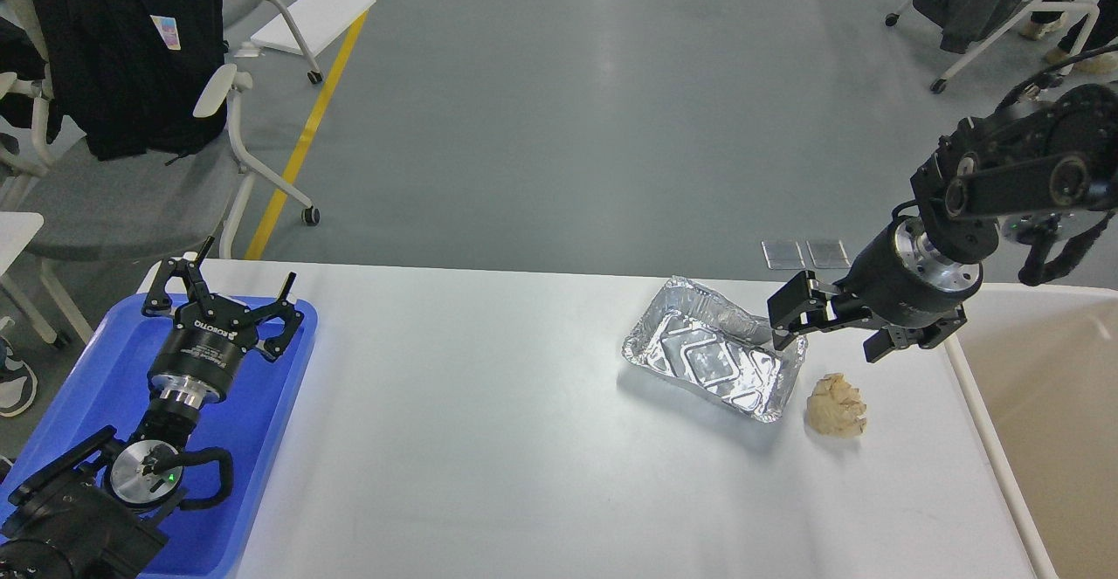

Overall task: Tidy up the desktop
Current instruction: 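Raise the right gripper off the foil tray and open it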

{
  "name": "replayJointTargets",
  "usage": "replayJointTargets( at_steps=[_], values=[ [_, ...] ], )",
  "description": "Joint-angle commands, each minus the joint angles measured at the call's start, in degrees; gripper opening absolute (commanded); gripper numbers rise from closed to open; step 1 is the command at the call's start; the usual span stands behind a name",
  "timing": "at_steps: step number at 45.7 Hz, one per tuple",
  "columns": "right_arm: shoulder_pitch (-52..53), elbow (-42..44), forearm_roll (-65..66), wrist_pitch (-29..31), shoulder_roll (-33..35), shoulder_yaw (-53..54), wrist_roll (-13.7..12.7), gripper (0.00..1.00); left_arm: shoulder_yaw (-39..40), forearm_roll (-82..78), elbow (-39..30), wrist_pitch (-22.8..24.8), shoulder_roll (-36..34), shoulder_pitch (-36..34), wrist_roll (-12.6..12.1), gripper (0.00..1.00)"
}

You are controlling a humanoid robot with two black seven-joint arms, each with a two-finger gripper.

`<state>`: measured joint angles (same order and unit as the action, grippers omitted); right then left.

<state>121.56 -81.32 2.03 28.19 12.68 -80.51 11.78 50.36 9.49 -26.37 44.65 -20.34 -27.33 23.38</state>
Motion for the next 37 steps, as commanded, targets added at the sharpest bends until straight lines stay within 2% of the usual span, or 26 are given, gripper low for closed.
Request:
replayJointTargets(
  at_steps=[1, 15, 37],
  values=[
    [0.2, -0.1, 0.0, 0.0, 0.0, 0.0, 0.0, 1.0, 0.0, 0.0, 0.0, 0.0, 0.0, 0.0, 0.0, 0.99],
    [0.4, 0.4, 0.0, -0.2, 0.3, 0.0, 0.0, 1.0, 0.0, 0.0, 0.0, 0.0, 0.0, 0.0, 0.0, 0.99],
    [-3.2, 7.5, 0.1, -0.2, 0.3, 1.2, 0.2, 1.0, 0.0, 0.0, 0.0, 0.0, 0.0, 0.0, 0.0, 0.99]
  ],
)
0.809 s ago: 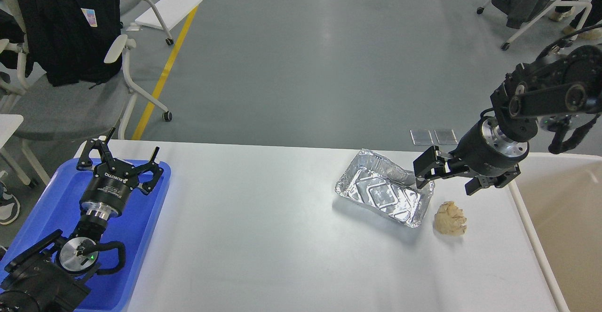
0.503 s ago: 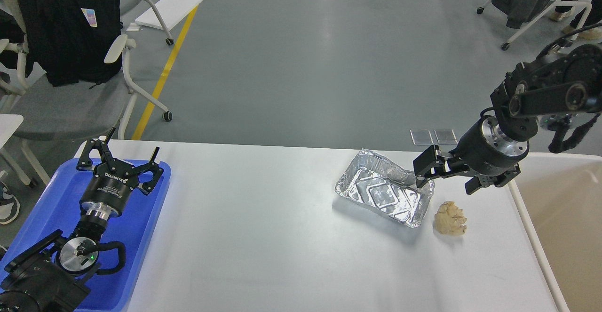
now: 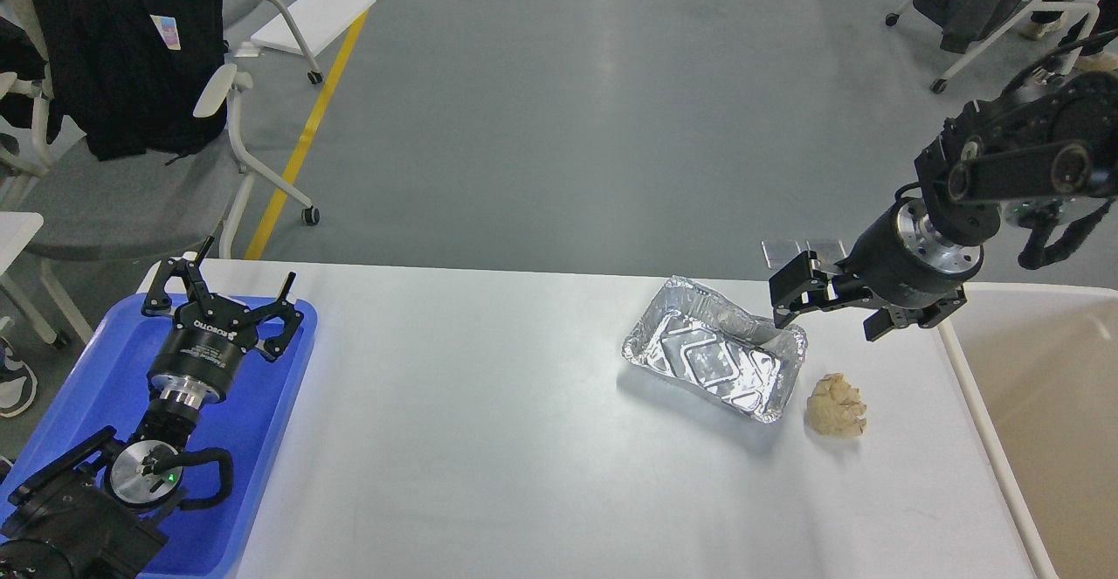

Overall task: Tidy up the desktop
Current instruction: 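Raise the right gripper off the foil tray and open it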

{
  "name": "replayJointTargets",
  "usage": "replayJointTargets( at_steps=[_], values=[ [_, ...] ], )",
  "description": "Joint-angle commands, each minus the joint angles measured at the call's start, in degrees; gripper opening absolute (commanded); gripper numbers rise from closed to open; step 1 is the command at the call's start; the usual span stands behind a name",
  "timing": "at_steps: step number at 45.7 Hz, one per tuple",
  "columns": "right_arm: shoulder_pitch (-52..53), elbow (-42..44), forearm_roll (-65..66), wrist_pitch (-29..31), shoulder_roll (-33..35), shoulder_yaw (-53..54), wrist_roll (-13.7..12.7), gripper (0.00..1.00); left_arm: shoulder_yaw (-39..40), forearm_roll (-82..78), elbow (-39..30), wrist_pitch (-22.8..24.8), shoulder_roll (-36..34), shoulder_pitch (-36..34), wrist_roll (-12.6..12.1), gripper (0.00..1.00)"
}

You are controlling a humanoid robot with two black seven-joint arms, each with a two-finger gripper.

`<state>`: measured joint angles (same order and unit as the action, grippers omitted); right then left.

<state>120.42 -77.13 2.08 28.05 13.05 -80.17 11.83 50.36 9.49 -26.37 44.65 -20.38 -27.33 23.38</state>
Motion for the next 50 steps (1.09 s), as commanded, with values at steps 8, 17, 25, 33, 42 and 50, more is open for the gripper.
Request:
replayJointTargets(
  at_steps=[8, 17, 25, 33, 42, 50],
  values=[
    [-4.8, 5.9, -0.1, -0.5, 0.0, 1.5, 0.0, 1.0, -0.1, 0.0, 0.0, 0.0, 0.0, 0.0, 0.0, 0.99],
    [-6.8, 6.2, -6.4, -1.1, 0.0, 3.3, 0.0, 1.0, 0.0, 0.0, -0.1, 0.0, 0.0, 0.0, 0.0, 0.99],
    [-6.9, 6.7, -14.7, -1.5, 0.0, 3.3, -0.1, 1.0, 0.0, 0.0, 0.0, 0.0, 0.0, 0.0, 0.0, 0.99],
    [-8.2, 6.9, -21.6, -5.0, 0.0, 2.8, -0.1, 1.0, 0.0, 0.0, 0.0, 0.0, 0.0, 0.0, 0.0, 0.99],
    [-14.6, 6.8, -22.2, -16.0, -0.2, 2.6, -0.1, 1.0, 0.0, 0.0, 0.0, 0.0, 0.0, 0.0, 0.0, 0.99],
    [-21.0, 8.3, -22.4, -23.1, -0.2, 3.3, -0.1, 1.0, 0.0, 0.0, -0.1, 0.0, 0.0, 0.0, 0.0, 0.99]
  ],
)
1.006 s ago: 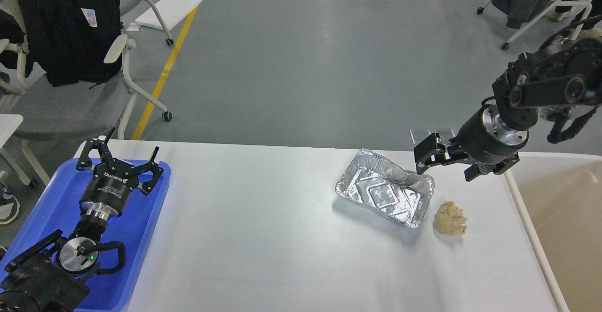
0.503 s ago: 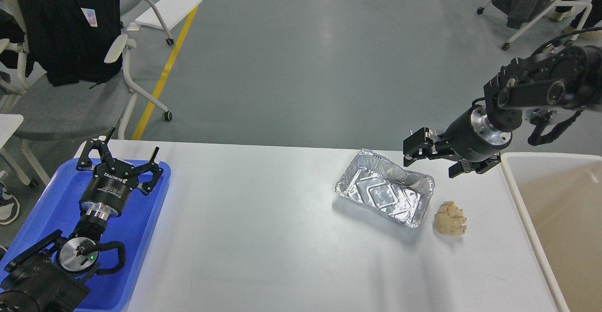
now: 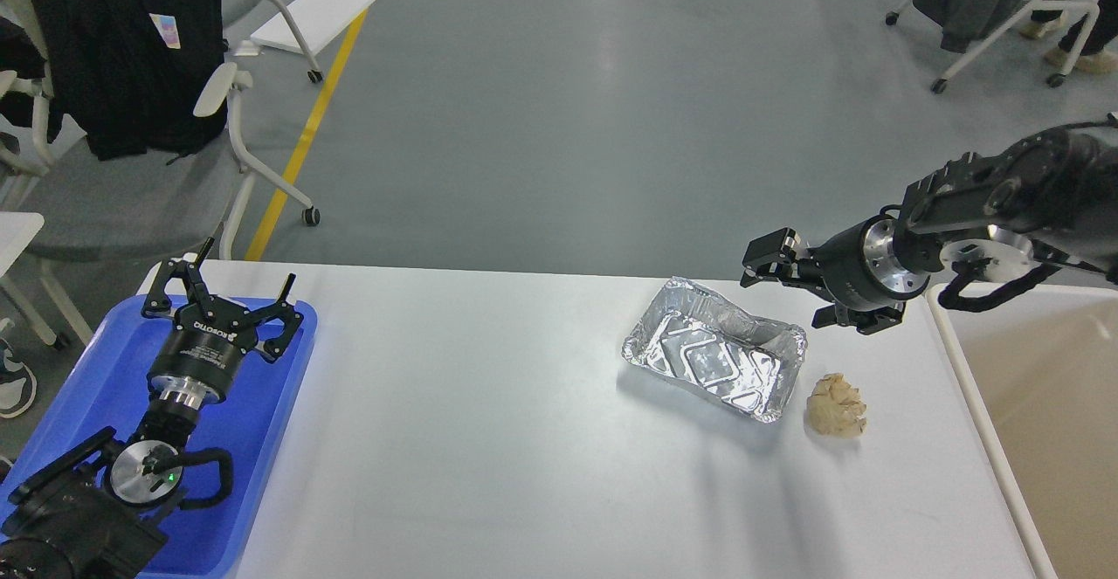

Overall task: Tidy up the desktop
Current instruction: 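Raise the right gripper off the foil tray and open it, then lower the open right gripper onto the foil tray's edge nearest the bin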

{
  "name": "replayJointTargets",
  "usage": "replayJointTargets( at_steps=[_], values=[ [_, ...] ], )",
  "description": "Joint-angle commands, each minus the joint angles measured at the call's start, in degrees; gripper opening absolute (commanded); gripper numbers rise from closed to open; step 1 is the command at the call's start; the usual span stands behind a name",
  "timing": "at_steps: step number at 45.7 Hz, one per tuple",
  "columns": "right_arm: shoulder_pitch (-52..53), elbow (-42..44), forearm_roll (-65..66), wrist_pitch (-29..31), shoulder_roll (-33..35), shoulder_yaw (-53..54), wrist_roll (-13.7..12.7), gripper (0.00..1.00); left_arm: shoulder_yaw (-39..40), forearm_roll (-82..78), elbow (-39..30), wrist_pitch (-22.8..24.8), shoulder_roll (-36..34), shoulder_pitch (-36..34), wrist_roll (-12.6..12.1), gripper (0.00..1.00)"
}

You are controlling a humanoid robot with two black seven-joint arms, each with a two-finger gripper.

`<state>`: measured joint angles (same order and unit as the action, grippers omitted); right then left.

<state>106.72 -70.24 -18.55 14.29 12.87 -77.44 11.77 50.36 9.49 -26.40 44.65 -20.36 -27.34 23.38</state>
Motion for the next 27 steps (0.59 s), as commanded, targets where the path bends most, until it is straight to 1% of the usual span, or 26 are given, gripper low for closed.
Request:
replayJointTargets(
  at_steps=[1, 8, 13, 21, 27],
  values=[
    [-8.1, 1.7, -1.8, -10.1, 0.0, 0.6, 0.1, 1.0, 0.0, 0.0, 0.0, 0.0, 0.0, 0.0, 0.0, 0.99],
    [-12.3, 2.8, -1.8, -13.7, -0.1, 2.2, 0.1, 1.0, 0.0, 0.0, -0.1, 0.0, 0.1, 0.0, 0.0, 0.99],
    [-14.4, 3.2, -1.1, -15.2, 0.0, 4.7, 0.2, 1.0, 0.0, 0.0, 0.0, 0.0, 0.1, 0.0, 0.0, 0.99],
    [-19.1, 6.6, -0.9, -19.2, 0.0, 6.0, 0.6, 0.99, 0.0, 0.0, 0.0, 0.0, 0.1, 0.0, 0.0, 0.99],
    [-21.2, 7.7, 0.0, -19.8, -0.1, 6.9, 0.7, 0.98, 0.0, 0.0, 0.0, 0.0, 0.1, 0.0, 0.0, 0.99]
  ],
)
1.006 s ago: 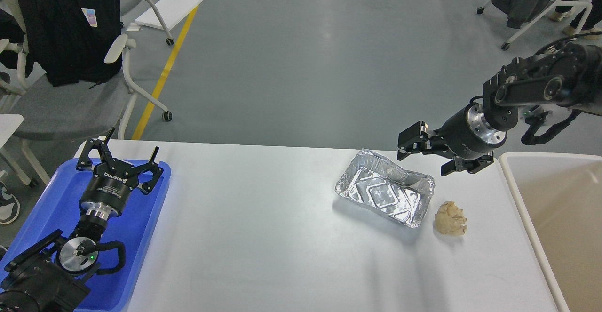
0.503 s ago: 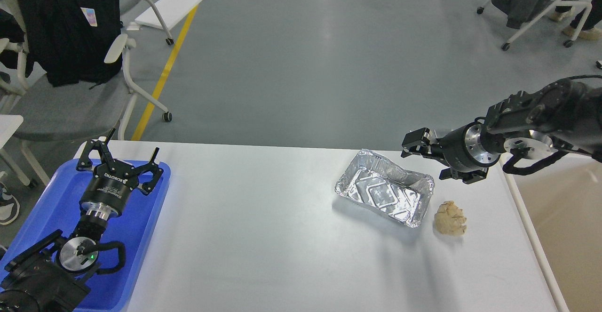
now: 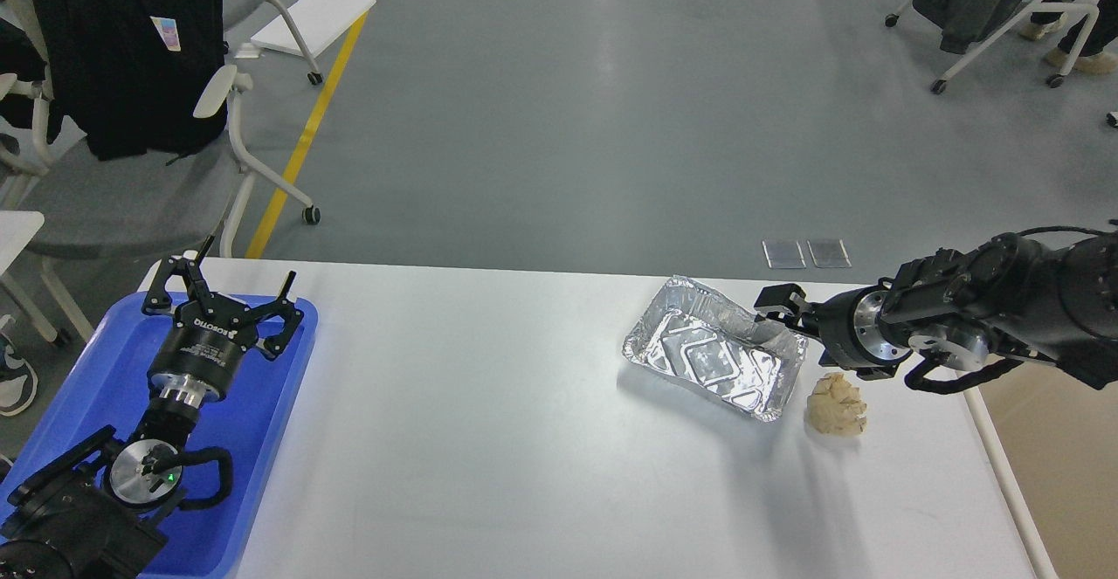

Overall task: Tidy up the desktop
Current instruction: 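Lower the open right gripper onto the foil tray's edge nearest the bin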

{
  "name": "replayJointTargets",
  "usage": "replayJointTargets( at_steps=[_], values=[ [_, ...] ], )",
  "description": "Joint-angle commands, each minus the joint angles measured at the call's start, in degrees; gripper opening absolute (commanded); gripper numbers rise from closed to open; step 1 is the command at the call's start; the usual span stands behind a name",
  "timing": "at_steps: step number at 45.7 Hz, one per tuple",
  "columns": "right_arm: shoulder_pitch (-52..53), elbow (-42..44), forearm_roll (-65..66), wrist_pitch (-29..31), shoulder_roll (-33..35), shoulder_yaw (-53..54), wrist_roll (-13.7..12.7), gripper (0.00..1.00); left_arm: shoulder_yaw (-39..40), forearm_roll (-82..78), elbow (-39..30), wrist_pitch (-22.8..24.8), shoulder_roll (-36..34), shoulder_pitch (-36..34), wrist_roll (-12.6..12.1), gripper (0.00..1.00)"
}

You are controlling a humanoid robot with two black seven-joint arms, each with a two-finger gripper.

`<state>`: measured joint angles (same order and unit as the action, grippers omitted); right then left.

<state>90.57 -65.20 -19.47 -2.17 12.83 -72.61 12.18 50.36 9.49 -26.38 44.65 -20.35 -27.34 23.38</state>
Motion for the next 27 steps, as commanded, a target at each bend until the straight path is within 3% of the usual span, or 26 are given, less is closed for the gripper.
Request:
replayJointTargets(
  at_steps=[1, 27],
  values=[
    [-5.4, 2.8, 1.2, -3.4, -0.1, 2.4, 0.3, 0.97, 0.0, 0.0, 0.0, 0.0, 0.0, 0.0, 0.0, 0.99],
    [-10.8, 5.6, 7.4, -7.5, -0.3, 6.4, 0.5, 0.95, 0.0, 0.0, -0.1, 0.0, 0.0, 0.0, 0.0, 0.99]
  ],
)
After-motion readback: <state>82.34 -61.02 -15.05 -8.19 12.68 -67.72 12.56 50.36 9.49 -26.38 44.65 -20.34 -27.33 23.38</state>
